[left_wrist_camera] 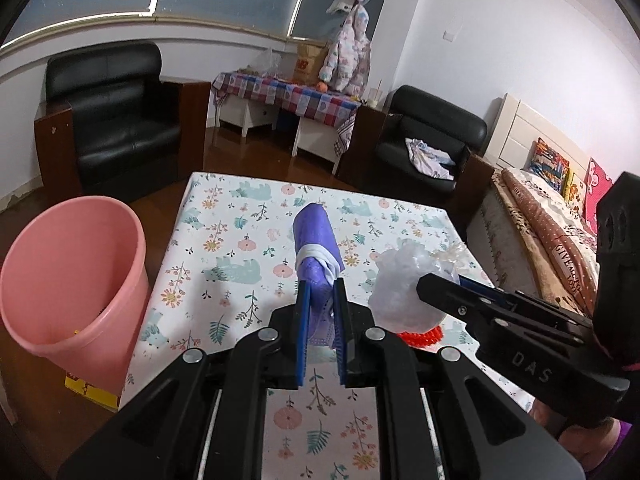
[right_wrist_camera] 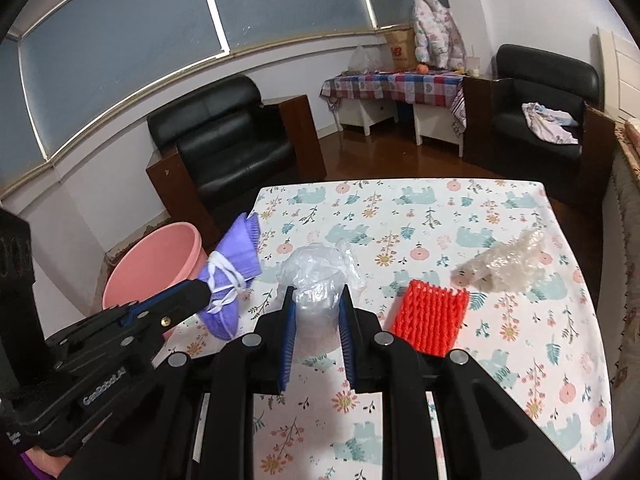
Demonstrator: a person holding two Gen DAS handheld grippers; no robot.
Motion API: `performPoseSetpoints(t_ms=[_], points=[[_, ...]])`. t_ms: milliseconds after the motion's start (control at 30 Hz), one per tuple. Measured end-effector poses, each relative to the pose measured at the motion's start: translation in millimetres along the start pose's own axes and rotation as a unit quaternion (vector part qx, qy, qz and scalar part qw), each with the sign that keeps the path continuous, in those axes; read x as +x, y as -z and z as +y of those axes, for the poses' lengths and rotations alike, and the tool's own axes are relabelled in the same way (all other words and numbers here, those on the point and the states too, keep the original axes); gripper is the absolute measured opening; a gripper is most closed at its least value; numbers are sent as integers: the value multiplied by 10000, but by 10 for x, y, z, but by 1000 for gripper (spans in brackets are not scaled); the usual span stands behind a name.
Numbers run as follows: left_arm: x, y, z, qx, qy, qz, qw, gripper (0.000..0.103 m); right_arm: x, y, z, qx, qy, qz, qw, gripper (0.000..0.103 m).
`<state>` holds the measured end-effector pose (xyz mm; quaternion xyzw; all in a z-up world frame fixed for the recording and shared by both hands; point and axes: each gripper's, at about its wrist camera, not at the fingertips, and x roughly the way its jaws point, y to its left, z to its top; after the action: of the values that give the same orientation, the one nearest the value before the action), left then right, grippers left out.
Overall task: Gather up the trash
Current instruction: 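Lift the purple cloth and clear bag off the table with both tools, then carry both items over the pink bucket and open both tools to drop them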
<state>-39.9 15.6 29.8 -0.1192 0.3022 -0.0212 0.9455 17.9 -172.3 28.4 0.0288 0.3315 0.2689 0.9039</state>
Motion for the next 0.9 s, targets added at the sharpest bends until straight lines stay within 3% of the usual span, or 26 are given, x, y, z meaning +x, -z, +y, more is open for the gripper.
performPoseSetpoints(t_ms=[467,900], points=[[-347,69,-247,294,-202,-486,9982,11,-213,118,68,-121,-135,-131,9998,19],[-157,108,-294,462,-174,-390,9980,11,-70,154,-45,8,-188,-33,9998,19]])
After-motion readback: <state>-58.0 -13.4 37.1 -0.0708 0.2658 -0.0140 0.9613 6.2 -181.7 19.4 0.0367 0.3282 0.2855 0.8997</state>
